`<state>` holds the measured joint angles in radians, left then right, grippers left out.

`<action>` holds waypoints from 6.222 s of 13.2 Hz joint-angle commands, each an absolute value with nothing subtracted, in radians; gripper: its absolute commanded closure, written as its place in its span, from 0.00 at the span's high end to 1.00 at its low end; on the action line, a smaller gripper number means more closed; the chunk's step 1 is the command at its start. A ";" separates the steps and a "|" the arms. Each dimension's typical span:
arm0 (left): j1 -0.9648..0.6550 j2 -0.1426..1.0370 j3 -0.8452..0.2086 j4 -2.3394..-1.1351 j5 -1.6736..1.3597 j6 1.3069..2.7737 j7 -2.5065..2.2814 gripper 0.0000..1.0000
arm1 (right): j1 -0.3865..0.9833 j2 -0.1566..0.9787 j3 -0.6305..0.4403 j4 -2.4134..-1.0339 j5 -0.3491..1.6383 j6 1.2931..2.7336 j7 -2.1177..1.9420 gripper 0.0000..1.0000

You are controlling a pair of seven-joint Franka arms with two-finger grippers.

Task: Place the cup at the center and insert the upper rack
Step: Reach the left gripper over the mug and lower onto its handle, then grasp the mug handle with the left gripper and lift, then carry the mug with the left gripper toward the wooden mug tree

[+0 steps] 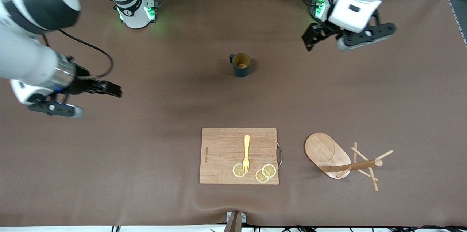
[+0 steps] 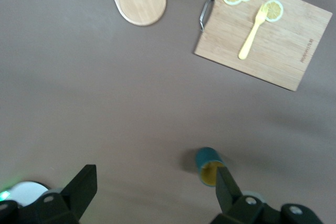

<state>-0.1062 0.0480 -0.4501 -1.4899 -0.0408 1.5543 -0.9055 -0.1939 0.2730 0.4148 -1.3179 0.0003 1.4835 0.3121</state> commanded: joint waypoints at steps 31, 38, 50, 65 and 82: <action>-1.169 0.837 -0.172 -1.289 0.584 1.640 -2.442 1.00 | -0.469 0.109 0.428 -1.384 0.018 1.436 -0.058 1.00; -1.233 0.897 -0.118 -1.287 0.587 1.637 -2.653 1.00 | -0.479 0.106 0.430 -1.384 0.020 1.433 -0.060 1.00; -1.247 0.946 -0.084 -1.289 0.588 1.618 -2.665 0.77 | -0.477 0.101 0.430 -1.384 0.020 1.427 -0.054 1.00; -1.131 0.815 -0.095 -1.284 0.558 1.620 -2.491 0.00 | -0.474 0.100 0.433 -1.384 0.018 1.424 -0.049 1.00; -0.634 0.420 -0.094 -1.285 0.057 1.787 -1.950 0.00 | -0.476 0.094 0.433 -1.381 0.021 1.414 -0.049 1.00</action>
